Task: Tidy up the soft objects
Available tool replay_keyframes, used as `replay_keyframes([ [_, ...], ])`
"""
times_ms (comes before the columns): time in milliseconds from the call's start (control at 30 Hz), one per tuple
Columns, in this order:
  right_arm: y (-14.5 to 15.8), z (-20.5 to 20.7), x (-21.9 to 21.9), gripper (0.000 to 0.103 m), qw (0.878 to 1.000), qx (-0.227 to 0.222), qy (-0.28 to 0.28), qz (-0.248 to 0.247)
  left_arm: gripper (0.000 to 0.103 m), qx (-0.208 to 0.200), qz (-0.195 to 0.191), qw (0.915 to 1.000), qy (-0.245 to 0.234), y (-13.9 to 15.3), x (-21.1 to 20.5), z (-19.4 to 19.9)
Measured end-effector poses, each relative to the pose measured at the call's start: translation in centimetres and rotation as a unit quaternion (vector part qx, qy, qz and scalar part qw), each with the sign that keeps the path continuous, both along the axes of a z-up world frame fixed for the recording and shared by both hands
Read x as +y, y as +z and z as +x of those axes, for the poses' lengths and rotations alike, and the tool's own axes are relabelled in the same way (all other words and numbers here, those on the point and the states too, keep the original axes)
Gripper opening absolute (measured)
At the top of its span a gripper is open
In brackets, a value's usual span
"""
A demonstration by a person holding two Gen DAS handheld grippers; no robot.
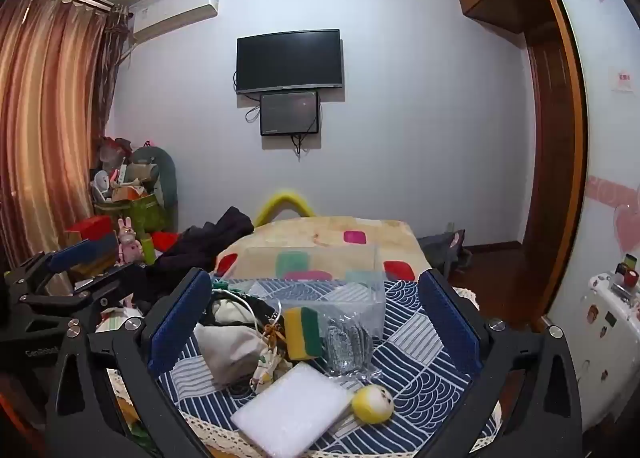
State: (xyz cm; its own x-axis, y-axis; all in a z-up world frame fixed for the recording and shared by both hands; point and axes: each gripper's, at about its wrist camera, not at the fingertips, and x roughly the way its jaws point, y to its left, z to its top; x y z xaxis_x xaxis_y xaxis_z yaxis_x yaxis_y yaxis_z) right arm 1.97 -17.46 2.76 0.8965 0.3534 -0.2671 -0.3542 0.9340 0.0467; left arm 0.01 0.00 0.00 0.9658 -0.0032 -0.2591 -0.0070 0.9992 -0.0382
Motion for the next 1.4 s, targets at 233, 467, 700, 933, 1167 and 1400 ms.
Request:
replay_keyframes([
  [233,-0.18,-0.08,-0.03,0.103,1.0,0.003,-0.002,0.004,0.103,-0.003,-0.001,1.0,-0.003,0.1,-0.1,-0.07],
  [467,0.0,-0.06,-0.56,0.103,1.0,0.008,-0.004,0.009,0.103,-0.01,0.011,0.9999,-0.006,0.03,-0.76,-0.23],
  [700,0.09,-0.17,-0.58,0.103,1.0,0.007,-0.005,0.01,0.103,-0.011,0.012,0.9998,-0.006,0.19,-0.65,-0.4],
  [933,0.06,-0.12,-0.5,0.103,1.0,0.008,-0.002,0.01,0.103,-0.008,0.009,0.9999,-0.005,0.23,-0.67,-0.31],
  [1167,0.03,-0.21,-0.39,0.103,1.0,0.007,-0.003,0.011,0.103,-0.008,0.007,0.9999,-0.006,0.29,-0.64,-0.3],
  [1400,0.13,-0.36,-0.33,0.103,1.0,0.005,-0.003,0.012,0.103,-0.007,0.007,0.9999,-0.005,0.32,-0.68,-0.31],
])
